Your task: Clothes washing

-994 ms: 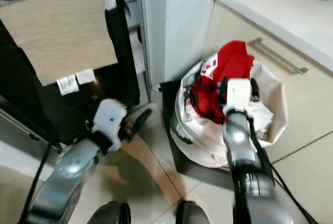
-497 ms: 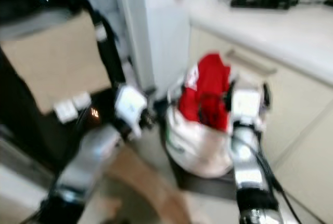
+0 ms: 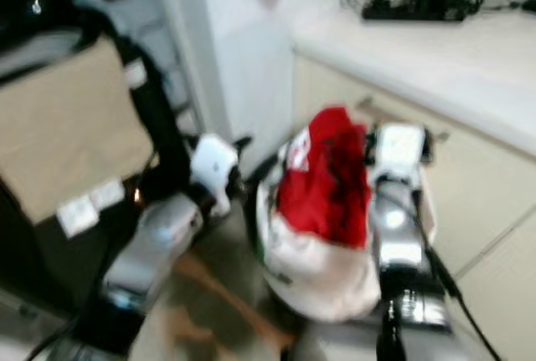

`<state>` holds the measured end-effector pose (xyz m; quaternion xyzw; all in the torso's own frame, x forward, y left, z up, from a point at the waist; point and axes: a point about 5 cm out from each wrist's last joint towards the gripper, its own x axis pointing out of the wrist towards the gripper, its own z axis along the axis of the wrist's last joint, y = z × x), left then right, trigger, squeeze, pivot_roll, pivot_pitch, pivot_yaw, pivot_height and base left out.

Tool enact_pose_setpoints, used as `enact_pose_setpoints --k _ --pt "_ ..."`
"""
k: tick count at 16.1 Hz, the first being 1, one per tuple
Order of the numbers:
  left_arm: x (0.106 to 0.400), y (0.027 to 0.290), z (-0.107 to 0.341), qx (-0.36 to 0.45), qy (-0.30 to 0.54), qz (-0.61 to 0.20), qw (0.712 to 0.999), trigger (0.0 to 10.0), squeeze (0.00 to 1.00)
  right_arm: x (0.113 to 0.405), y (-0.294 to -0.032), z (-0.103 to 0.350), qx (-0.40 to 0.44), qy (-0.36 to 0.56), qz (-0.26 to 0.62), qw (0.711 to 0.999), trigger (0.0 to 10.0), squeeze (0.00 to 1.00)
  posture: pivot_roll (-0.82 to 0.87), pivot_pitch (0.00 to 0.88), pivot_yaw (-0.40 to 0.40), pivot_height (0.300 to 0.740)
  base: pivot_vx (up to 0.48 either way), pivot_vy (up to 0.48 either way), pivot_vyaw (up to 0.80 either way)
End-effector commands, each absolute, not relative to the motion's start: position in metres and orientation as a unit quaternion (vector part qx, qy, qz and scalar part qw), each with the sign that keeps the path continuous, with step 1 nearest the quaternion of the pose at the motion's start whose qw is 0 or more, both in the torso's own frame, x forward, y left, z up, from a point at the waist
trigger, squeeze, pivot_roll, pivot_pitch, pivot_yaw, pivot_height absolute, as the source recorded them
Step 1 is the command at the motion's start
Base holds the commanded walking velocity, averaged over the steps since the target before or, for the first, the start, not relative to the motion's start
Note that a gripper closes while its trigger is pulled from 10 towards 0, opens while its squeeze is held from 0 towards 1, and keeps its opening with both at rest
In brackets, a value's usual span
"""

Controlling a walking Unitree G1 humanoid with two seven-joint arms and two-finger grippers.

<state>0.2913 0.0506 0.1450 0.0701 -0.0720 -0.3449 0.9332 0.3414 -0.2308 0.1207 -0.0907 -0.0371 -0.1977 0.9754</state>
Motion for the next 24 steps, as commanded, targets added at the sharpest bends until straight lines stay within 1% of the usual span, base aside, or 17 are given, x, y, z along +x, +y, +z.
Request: enact_pose_setpoints --k 1,4,5,7,10,13,16,19,21,23,24 --pt "0.296 0.062 0.145 0.079 -0.071 -0.325 0.940 10.0 0.00 0.349 -0.222 0.127 -0.074 -0.042 -0.190 0.978 10.0 0.00 -0.15 0.000 0.056 0.724 0.255 0.000 0.00" --pt "0.296 0.067 0.145 0.072 -0.073 -0.322 0.941 10.0 0.00 0.362 -0.234 0.129 -0.050 -0.001 -0.205 0.977 10.0 0.00 -0.13 0.000 0.062 0.724 0.000 0.000 0.00" --pt "0.293 0.069 0.145 0.074 -0.070 -0.323 0.941 10.0 0.00 0.366 -0.238 0.125 -0.021 0.032 -0.211 0.977 10.0 0.00 -0.11 0.000 0.068 0.724 0.000 0.000 0.00" --pt "0.286 0.076 0.145 0.080 -0.063 -0.328 0.939 10.0 0.00 0.367 -0.236 0.113 0.007 0.084 -0.207 0.975 10.0 0.00 -0.07 0.000 0.078 0.724 0.000 0.000 0.00" --pt "0.275 0.096 0.144 0.102 -0.049 -0.318 0.941 10.0 0.00 0.358 -0.236 0.088 0.018 0.150 -0.214 0.965 10.0 0.00 0.01 0.055 0.081 0.724 0.000 0.000 0.00" --pt "0.266 0.111 0.147 0.119 -0.039 -0.302 0.945 10.0 0.00 0.352 -0.228 0.073 0.032 0.191 -0.200 0.961 10.0 0.00 0.07 0.077 0.070 0.724 0.000 0.000 0.00" --pt "0.258 0.117 0.151 0.121 -0.035 -0.291 0.948 10.0 0.00 0.347 -0.218 0.060 0.033 0.224 -0.175 0.958 10.0 0.00 0.10 0.104 0.061 0.724 0.000 0.000 0.00" --pt "0.247 0.119 0.150 0.122 -0.019 -0.293 0.948 10.0 0.00 0.334 -0.217 0.040 0.037 0.272 -0.170 0.947 10.0 0.00 0.11 0.139 0.071 0.724 0.000 0.000 0.00" --pt "0.231 0.126 0.151 0.126 0.001 -0.294 0.947 10.0 0.00 0.319 -0.216 0.022 0.041 0.317 -0.168 0.933 10.0 0.00 0.14 0.214 0.093 0.724 0.000 0.000 0.00" --pt "0.224 0.131 0.151 0.129 0.015 -0.292 0.947 10.0 0.00 0.312 -0.215 0.013 0.049 0.335 -0.176 0.924 10.0 0.00 0.15 0.241 0.100 0.724 0.000 0.000 0.00" --pt "0.222 0.131 0.150 0.129 0.018 -0.293 0.947 10.0 0.00 0.310 -0.214 0.011 0.046 0.341 -0.174 0.923 8.3 0.00 0.15 0.247 0.099 0.724 0.000 0.000 0.00"
